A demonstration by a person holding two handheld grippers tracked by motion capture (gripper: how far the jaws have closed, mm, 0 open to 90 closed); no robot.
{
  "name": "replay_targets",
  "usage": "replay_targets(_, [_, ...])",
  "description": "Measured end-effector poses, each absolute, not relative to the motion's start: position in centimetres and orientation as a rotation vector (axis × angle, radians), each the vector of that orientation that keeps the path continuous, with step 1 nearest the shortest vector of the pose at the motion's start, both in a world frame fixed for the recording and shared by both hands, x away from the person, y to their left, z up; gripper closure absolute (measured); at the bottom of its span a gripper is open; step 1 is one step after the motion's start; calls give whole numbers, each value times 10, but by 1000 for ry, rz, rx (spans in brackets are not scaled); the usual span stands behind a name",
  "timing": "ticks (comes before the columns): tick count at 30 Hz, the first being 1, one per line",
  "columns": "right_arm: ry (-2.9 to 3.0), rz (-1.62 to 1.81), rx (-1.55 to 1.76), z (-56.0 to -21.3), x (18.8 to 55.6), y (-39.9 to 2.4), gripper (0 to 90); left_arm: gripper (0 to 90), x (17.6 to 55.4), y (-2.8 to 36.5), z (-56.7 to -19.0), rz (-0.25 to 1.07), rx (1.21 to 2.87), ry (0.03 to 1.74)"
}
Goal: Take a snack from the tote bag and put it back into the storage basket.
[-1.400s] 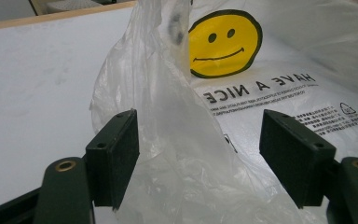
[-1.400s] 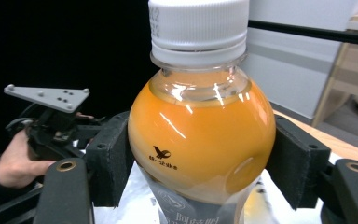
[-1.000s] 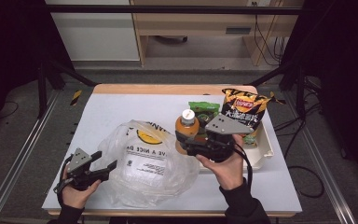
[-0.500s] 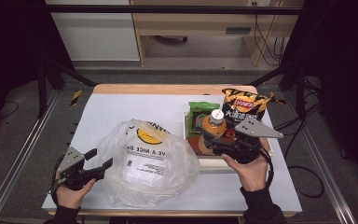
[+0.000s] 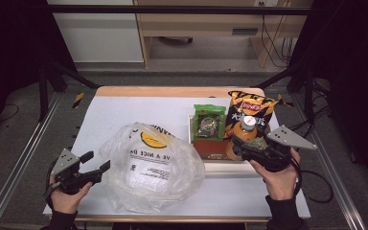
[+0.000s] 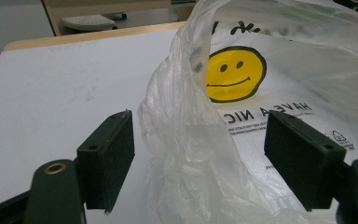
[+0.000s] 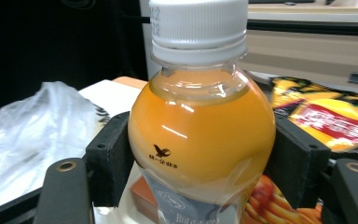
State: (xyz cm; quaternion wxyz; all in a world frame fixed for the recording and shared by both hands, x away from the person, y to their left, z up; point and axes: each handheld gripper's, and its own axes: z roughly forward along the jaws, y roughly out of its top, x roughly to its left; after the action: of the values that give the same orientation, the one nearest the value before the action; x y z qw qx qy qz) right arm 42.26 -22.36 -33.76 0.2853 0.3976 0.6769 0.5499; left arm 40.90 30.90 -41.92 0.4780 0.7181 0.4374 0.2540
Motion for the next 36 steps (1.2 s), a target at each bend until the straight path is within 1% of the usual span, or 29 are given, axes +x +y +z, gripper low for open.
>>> replay_targets(14, [1748,1397,1161,-352,425,-264,306,235,410,307,-421,621,1768,1070])
replay_targets(21, [1720,1370,1201,-364,433,-282,306,234,410,306,-422,623,1777,1071])
replay_targets(36, [1732,1308,1300,-397,451,-302,306,234,411,306,-422,623,1777,1071])
